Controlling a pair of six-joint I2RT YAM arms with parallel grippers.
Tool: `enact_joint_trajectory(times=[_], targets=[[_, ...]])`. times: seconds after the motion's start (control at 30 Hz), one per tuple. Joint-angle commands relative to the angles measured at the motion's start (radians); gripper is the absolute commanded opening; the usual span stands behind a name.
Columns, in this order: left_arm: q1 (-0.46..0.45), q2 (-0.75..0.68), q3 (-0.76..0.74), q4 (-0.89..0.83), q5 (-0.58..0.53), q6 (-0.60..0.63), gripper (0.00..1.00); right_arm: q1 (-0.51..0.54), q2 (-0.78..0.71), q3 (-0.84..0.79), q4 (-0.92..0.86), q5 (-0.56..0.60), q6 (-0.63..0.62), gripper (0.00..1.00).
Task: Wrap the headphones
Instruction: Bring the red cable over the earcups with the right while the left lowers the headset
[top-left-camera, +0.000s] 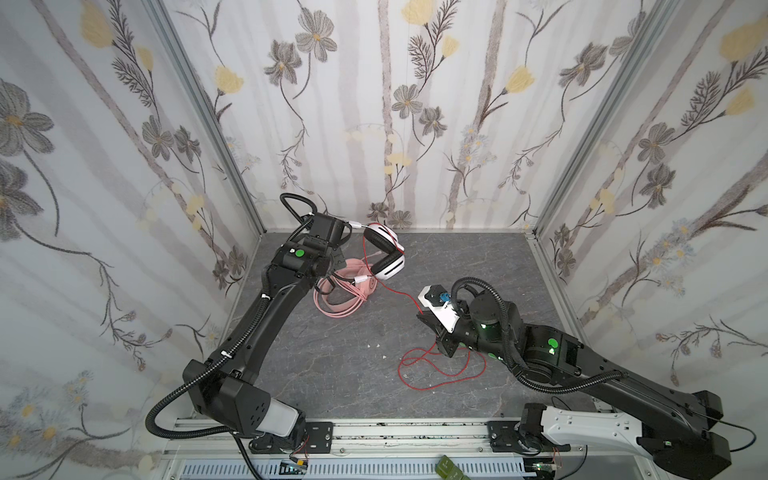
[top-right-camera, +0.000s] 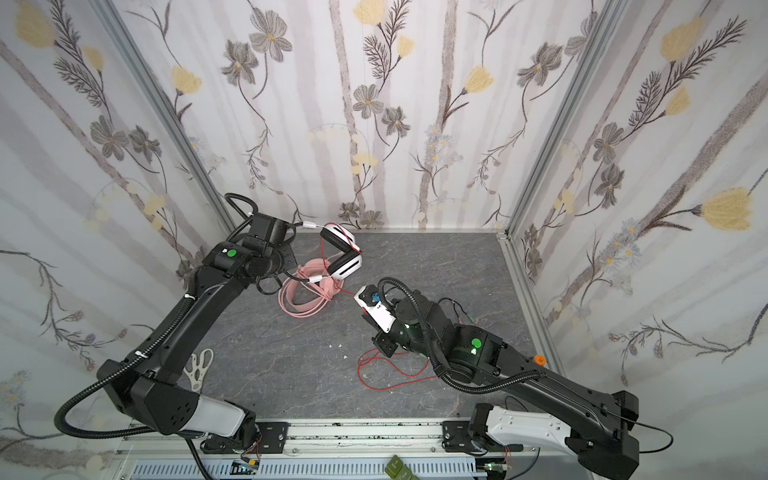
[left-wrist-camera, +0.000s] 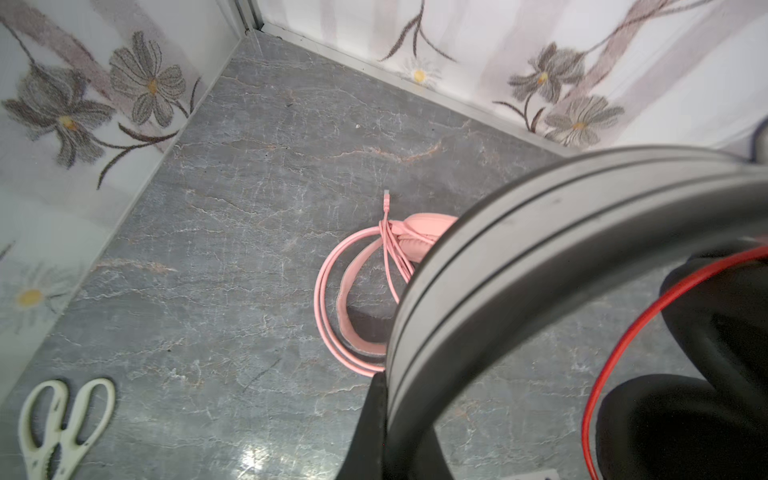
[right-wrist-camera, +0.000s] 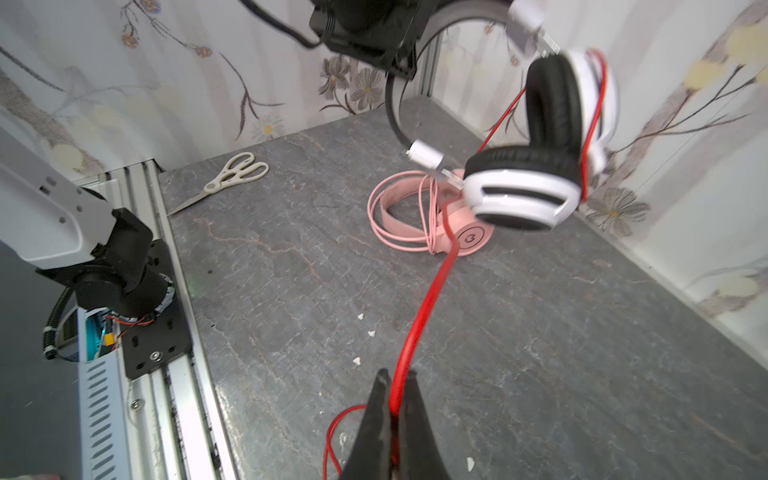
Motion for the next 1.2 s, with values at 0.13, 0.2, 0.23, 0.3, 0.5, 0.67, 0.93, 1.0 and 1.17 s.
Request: enact_joint_trajectory(times=[0.13, 0.2, 0.23, 0.3, 0.5, 0.67, 0.93, 1.0, 1.17], targets=[[-0.091, -0.054, -0.083, 0.041, -0.016, 0.165, 0.0, -0.009, 0.047, 0.108, -0.068, 0.211, -0.211, 0.0], [-0.12, -0.063, -0.1, 0.039, 0.002, 0.209, 0.0, -0.018, 0.069, 0.139, -0.077, 0.248, -0.241, 0.0], [-0.135, -0.065, -0.106, 0.036, -0.001, 0.227, 0.0, -0.023, 0.078, 0.153, -0.081, 0.266, -0.25, 0.0], [-0.167, -0.07, -0.106, 0.024, -0.01, 0.263, 0.0, -0.042, 0.093, 0.179, -0.084, 0.286, -0.268, 0.0], [-0.24, -0.132, -0.193, 0.063, 0.064, 0.33, 0.0, -0.148, 0.12, 0.221, -0.065, 0.221, -0.301, 0.0], [-0.269, -0.222, -0.258, 0.124, 0.135, 0.36, 0.0, -0.228, 0.124, 0.178, 0.011, 0.158, -0.318, 0.0], [-0.285, -0.317, -0.315, 0.175, 0.252, 0.386, 0.0, -0.361, 0.19, 0.125, 0.082, -0.004, -0.277, 0.0], [-0.287, -0.332, -0.324, 0.188, 0.286, 0.388, 0.0, -0.384, 0.217, 0.125, 0.085, -0.057, -0.256, 0.0], [-0.286, -0.357, -0.33, 0.203, 0.314, 0.381, 0.0, -0.424, 0.253, 0.115, 0.102, -0.179, -0.196, 0.0]])
